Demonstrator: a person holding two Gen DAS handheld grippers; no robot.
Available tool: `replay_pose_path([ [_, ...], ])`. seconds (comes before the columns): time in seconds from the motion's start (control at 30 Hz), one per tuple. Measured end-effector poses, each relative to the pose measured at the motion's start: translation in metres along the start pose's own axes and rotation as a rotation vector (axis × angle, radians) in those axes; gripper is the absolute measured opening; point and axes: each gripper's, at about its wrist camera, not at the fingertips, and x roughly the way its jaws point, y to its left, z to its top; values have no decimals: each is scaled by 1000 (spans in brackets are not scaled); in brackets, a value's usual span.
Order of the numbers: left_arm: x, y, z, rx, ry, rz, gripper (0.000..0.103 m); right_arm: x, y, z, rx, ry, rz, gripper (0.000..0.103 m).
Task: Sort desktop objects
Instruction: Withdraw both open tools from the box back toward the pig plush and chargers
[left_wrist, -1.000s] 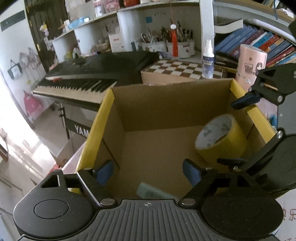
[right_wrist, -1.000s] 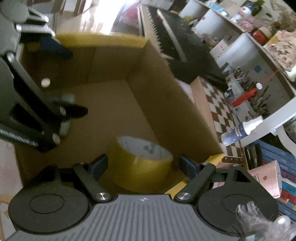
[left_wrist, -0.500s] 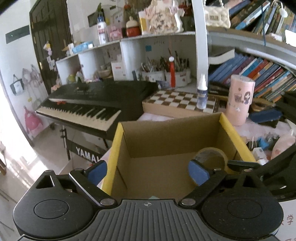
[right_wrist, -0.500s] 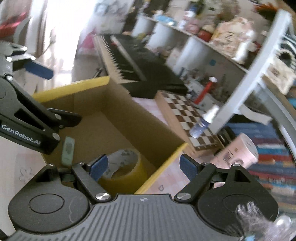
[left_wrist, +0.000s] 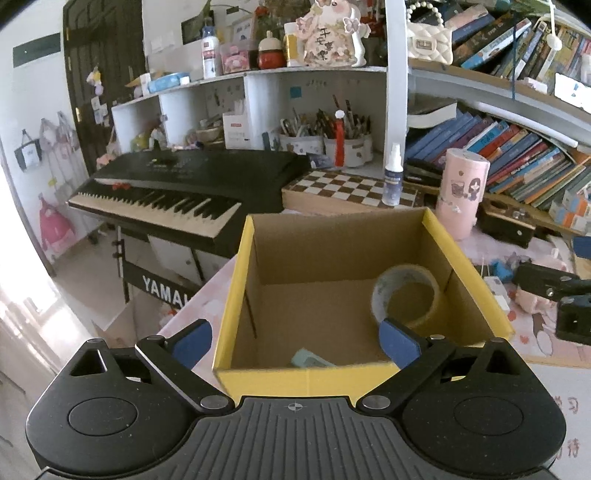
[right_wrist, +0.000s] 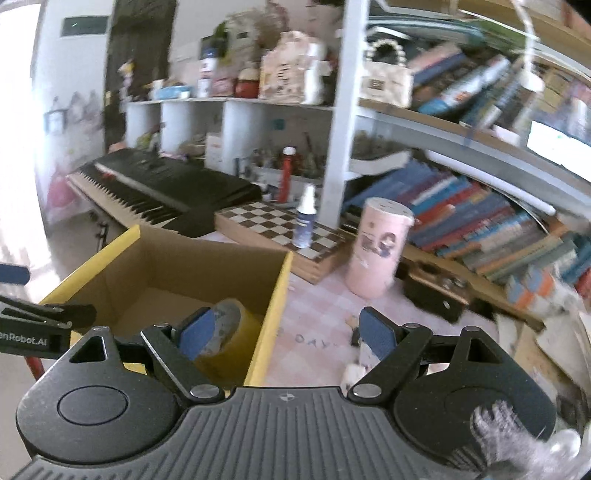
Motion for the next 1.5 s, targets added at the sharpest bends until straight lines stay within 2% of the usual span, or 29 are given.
replay_pose_path([
  [0.2,-16,2,-13,11,1,-4,99,-17,5,-20,73,46,-100,85],
  [0.4,-27,8,-24,-32,21,-20,99,-35,6,-40,167,67,-108,85],
  [0.67,-41,8,-37,-16,20,-34,99,-57,13,-55,234,82,-173,85],
  [0.77,-48,5,-42,-5,8,-41,99,-65,14,-60,252,80,-173,85],
  [0.97,-55,4,-55,-21,24,-75,99,-78,23,-70,212,75,-159,86],
  [1.3,-66,-3,-66,-3,17,-79,99,-95,31,-85,204,93,-148,97],
  [1.5,-67,-13,-76,22,32,-100,99,-106,29,-100,217,121,-165,99],
])
